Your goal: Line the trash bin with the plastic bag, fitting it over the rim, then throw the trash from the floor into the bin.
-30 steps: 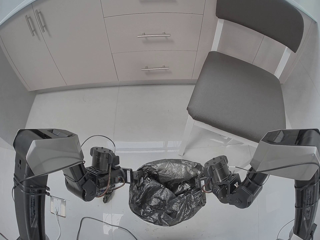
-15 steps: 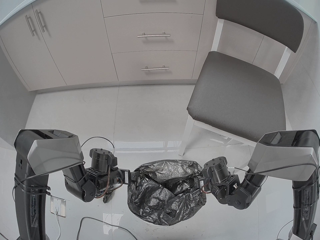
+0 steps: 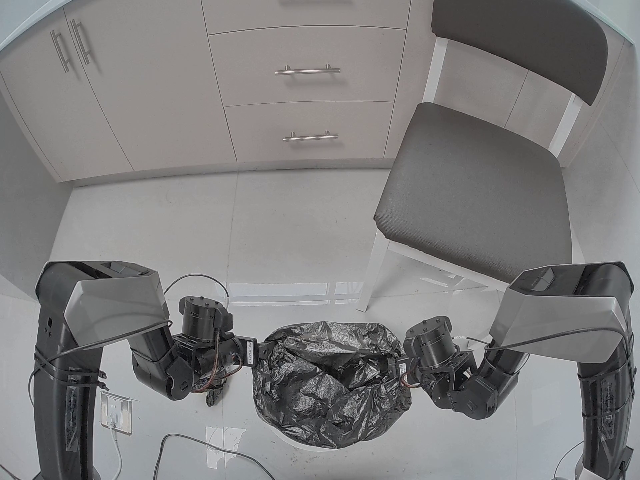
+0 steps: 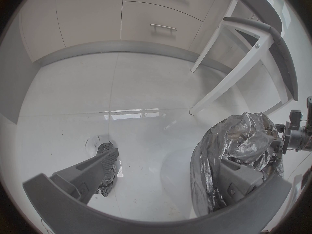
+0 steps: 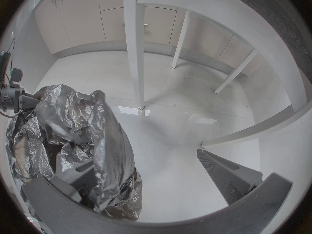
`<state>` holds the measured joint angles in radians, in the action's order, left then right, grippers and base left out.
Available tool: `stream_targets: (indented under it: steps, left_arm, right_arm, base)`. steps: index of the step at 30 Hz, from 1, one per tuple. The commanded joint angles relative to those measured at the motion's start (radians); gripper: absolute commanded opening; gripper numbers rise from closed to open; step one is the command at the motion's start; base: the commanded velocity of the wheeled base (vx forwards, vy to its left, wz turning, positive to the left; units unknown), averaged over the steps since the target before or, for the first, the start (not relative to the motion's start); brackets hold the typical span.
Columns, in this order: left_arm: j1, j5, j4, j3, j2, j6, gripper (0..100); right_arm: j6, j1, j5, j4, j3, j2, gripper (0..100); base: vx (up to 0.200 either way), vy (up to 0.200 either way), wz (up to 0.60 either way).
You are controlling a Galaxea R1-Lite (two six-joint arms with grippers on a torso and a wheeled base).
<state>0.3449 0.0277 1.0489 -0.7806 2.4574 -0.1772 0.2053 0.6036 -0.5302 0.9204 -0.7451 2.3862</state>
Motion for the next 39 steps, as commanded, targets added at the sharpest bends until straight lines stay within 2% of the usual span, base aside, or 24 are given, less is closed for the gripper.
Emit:
stream_targets:
  steps: [1,11,18,23,29,36,38,39]
  left_arm:
    - [-0.01,0.0,-0.004,-0.032,0.052,0.008,100]
    - [-0.01,0.005,-0.032,-0.065,0.075,0.01,100]
    - [-0.01,0.006,-0.053,-0.045,0.061,0.012,100]
    - [-0.007,0.009,-0.038,0.026,0.014,0.008,100]
    - [-0.001,0.011,-0.027,0.089,-0.051,0.004,100]
    - [-0.001,0.012,-0.026,0.087,-0.014,0.007,100]
    - [-0.001,0.012,-0.026,0.087,-0.014,0.007,100]
    - [-0.001,0.014,-0.01,0.087,0.006,0.005,100]
  right_arm:
    - [0.0,-0.004,0.001,0.0,-0.014,0.019,100]
    - [-0.004,-0.004,0.001,-0.002,-0.023,0.033,100]
    - [-0.007,-0.007,0.001,-0.008,-0.011,0.022,100]
    - [-0.006,-0.001,0.009,-0.003,0.015,-0.022,100]
    - [-0.006,0.027,0.081,-0.011,0.072,-0.124,100]
    - [-0.009,0.056,0.197,-0.02,0.147,-0.219,100]
    - [-0.009,0.056,0.197,-0.02,0.147,-0.219,100]
    - [-0.02,0.064,0.242,-0.018,0.174,-0.252,100]
  base:
    - [0.0,0.0,0.0]
    - [0.0,0.0,0.0]
    - [0.0,0.0,0.0]
    - [0.0,0.0,0.0]
    - [0.0,0.0,0.0]
    - [0.0,0.0,0.0]
    - [0.0,0.0,0.0]
    - [0.0,0.0,0.0]
